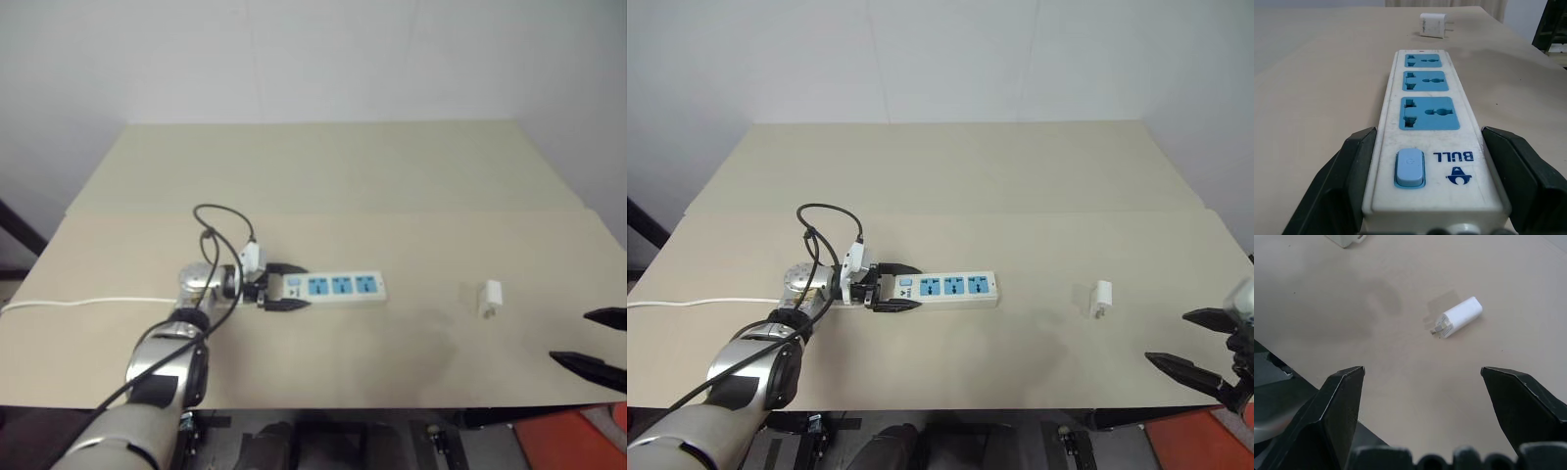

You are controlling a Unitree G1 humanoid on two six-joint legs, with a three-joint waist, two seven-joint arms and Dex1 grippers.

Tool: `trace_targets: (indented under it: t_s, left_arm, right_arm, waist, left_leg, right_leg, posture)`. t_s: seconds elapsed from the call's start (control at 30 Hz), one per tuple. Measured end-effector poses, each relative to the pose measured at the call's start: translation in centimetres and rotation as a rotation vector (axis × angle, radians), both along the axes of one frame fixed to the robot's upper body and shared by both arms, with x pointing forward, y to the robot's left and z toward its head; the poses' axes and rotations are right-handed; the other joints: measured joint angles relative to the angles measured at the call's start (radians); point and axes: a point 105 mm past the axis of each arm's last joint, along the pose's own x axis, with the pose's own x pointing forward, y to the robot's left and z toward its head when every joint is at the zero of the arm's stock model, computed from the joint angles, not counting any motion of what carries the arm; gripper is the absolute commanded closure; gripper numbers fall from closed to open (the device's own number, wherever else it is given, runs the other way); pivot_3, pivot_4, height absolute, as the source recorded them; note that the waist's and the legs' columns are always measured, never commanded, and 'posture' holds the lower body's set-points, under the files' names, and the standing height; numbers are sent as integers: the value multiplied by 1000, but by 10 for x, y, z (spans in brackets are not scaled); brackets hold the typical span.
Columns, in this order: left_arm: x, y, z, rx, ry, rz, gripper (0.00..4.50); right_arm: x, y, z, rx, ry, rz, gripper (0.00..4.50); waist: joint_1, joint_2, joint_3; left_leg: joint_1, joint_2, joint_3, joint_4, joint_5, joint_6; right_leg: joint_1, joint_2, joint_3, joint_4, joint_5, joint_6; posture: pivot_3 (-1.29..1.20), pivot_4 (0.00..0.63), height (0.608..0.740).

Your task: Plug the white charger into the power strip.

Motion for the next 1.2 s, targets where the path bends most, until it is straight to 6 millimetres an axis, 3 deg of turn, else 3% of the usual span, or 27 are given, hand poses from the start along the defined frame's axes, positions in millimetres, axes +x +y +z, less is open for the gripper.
trace_targets:
  t_s: [0.07, 0.23, 0.4, 0.5, 0.73, 0.9, 1.2]
  left_arm:
    - [0, 0, 0, 0, -6, -2, 1242]
    - [-2, -1, -1, 11, -19, -18, 1242]
    - [-3, -3, 0, 18, -36, -35, 1242]
    - [-3, -5, 1, 20, -43, -44, 1242]
    - [-2, -6, 4, 47, -54, -61, 1242]
    - [-2, -7, 4, 49, -54, -63, 1242]
    - [-2, -8, 4, 55, -58, -69, 1242]
  right_arm:
    - [6, 2, 5, 0, 34, 0, 0]
    - [36, 7, 41, 83, 38, -63, 0]
    - [79, -1, 59, 300, 56, -278, 0]
    - [102, -3, 53, 339, 120, -381, 0]
    - [137, -10, 25, 241, 287, -568, 0]
    - [143, -16, 4, 205, 402, -648, 0]
    - [154, -2, -2, 242, 510, -658, 0]
  waist:
    - [1, 0, 0]
    - [1, 2, -1]
    - [-1, 2, -1]
    - [1, 4, -2]
    - [1, 5, -3]
    - [1, 7, -4]
    - [1, 9, -5]
  left_leg:
    - [0, 0, 0, 0, 0, 0]
    - [0, 1, -1, -1, 0, 0]
    - [-5, 0, -1, -1, 0, 0]
    - [-10, 0, -1, -1, 1, -2]
    - [-14, -2, 0, 0, 2, -3]
    - [-14, -2, 0, 0, 2, -4]
    - [-13, -3, 0, 0, 2, -3]
  right_leg:
    - [0, 0, 0, 0, 0, 0]
    - [0, 0, -1, -1, 0, -1]
    - [-3, -2, -1, -6, 1, -2]
    - [-9, -2, -1, -3, 1, -2]
    - [-15, -3, 0, 2, 2, -2]
    - [-16, -3, 0, 4, 2, -1]
    - [-16, -3, 0, 5, 2, -1]
  posture:
    - [0, 150, 740]
    - [0, 150, 740]
    - [0, 150, 740]
    - [0, 150, 740]
    - [0, 150, 740]
    - [0, 150, 740]
    - [0, 150, 740]
